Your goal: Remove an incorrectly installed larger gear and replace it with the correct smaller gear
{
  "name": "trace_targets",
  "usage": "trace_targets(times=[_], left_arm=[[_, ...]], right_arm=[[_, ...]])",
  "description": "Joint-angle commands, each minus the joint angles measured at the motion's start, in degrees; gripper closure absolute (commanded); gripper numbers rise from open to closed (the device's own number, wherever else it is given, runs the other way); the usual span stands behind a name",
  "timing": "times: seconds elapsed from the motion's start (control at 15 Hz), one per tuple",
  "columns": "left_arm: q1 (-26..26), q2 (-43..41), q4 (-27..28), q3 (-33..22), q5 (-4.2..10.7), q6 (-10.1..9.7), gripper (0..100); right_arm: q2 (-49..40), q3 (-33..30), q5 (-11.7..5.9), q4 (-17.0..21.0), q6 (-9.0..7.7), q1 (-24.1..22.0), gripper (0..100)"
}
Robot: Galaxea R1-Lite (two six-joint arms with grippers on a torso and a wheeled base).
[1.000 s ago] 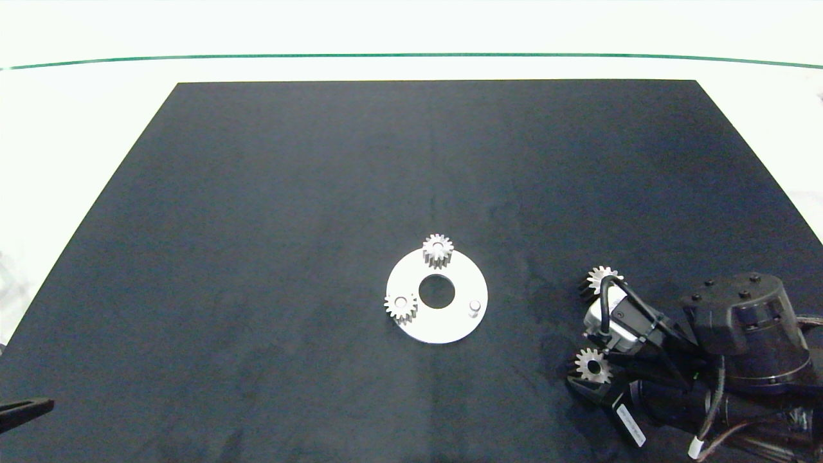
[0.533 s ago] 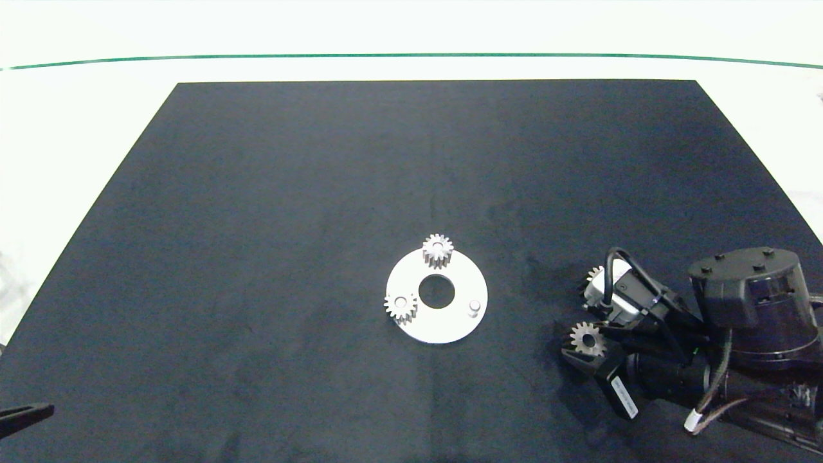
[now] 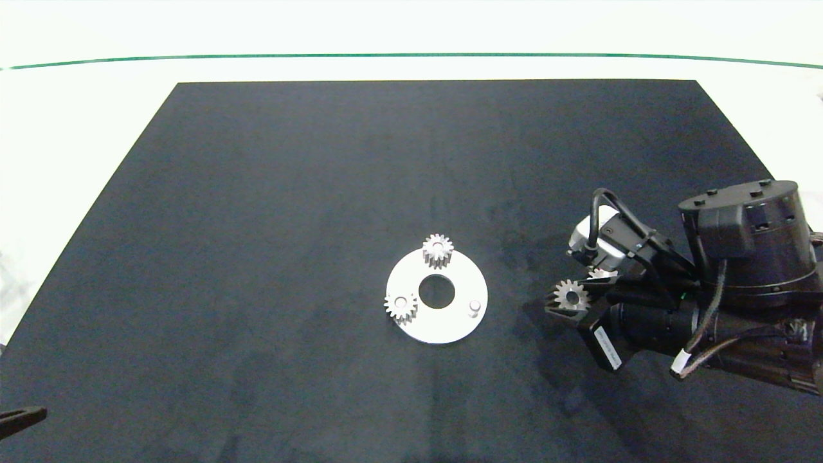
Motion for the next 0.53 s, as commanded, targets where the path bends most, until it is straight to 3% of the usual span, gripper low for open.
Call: trace_targets(times=[0.07, 0.4, 0.53], left_arm=[[-0.02, -0.29, 0.12, -0.04, 0.04, 0.06, 0], [-0.02, -0.73, 0.12, -0.30, 0.04, 0.15, 0], [-0.02, -0.73, -0.41, -0.21, 0.04, 0.15, 0]], right_arm=[[2.17, -2.42, -0.06, -0.06, 0.04, 1.92, 78], [7.09, -7.16, 0.03, 0.64, 0.66, 5.43, 78], [8.76, -10.24, 0.03, 2.40, 1.89, 6.49, 78]])
